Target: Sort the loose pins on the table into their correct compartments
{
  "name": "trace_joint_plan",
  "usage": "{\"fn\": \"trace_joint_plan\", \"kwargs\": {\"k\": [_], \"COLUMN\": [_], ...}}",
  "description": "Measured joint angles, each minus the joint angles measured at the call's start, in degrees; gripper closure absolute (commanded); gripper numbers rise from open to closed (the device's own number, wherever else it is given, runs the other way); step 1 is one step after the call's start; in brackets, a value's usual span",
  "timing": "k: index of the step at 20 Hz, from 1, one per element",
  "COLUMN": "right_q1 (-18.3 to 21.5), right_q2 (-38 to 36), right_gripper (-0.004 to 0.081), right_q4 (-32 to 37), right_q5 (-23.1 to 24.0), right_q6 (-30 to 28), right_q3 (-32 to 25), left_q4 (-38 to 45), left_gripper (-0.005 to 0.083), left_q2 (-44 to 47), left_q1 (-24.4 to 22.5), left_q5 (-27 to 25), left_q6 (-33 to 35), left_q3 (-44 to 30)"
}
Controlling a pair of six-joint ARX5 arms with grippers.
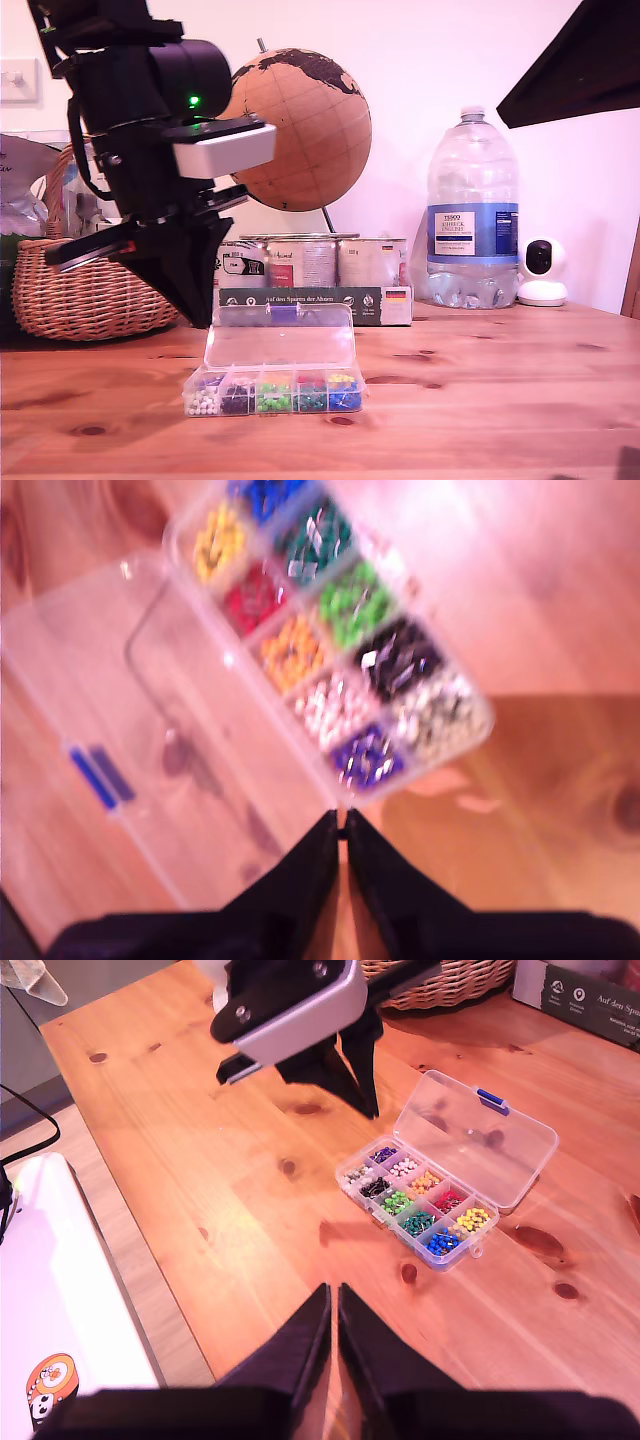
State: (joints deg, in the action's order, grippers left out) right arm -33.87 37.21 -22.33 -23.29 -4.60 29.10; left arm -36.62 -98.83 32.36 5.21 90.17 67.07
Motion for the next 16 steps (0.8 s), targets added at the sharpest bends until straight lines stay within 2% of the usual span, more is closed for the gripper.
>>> {"fn": "trace_joint_plan", "kwargs": {"k": [16], "right_q1": [0.00], "right_q2": [-0.02], "right_gripper": [0.0783], "right_q4": [-0.04], "right_q5": [0.02], "right_q6": [-0.02], "right_q3": [0.00], "left_q4": [2.27], "left_gripper": [0.0796], "left_q2": [-2.93], "left_q1": [0.15], "left_q5": [0.70], "left_q6": [1.11], "left_q3": [0.00]}}
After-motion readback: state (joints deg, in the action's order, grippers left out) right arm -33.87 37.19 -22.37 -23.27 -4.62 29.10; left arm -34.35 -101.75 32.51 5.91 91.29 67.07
